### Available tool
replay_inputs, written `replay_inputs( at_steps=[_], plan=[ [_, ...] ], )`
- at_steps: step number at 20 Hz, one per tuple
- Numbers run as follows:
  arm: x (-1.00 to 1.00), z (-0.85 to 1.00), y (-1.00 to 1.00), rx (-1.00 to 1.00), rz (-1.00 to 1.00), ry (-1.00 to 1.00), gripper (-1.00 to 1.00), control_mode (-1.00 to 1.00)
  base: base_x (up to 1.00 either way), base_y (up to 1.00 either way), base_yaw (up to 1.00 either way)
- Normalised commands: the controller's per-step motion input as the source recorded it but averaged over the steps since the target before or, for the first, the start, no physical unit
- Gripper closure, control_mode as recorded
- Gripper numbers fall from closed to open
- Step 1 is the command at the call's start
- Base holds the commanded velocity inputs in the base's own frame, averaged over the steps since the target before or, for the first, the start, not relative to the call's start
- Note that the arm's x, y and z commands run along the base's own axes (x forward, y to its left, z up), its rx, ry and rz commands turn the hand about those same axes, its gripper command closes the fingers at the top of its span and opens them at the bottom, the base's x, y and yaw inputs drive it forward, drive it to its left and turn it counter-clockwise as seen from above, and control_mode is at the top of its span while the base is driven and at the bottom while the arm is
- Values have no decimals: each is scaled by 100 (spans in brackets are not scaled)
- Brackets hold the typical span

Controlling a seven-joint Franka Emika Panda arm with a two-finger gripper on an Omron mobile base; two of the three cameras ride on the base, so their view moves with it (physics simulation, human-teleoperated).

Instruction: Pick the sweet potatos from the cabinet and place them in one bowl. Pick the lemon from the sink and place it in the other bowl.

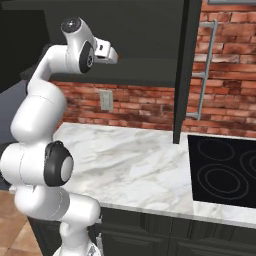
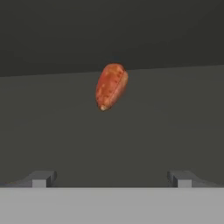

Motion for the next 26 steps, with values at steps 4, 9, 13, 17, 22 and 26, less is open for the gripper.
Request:
replay_inputs(
  at_steps=[4, 9, 13, 17, 22, 26],
  plan=[
    [23, -13, 0, 0, 0, 0, -100, -100, 0, 0, 0],
    [24, -4, 0, 0, 0, 0, -100, -100, 0, 0, 0],
    [38, 0, 0, 0, 0, 0, -100, -100, 0, 0, 0],
    [40, 0, 0, 0, 0, 0, -100, -100, 0, 0, 0],
    [35, 0, 0, 0, 0, 0, -100, -100, 0, 0, 0],
    [33, 0, 0, 0, 0, 0, -100, -100, 0, 0, 0]
  ],
)
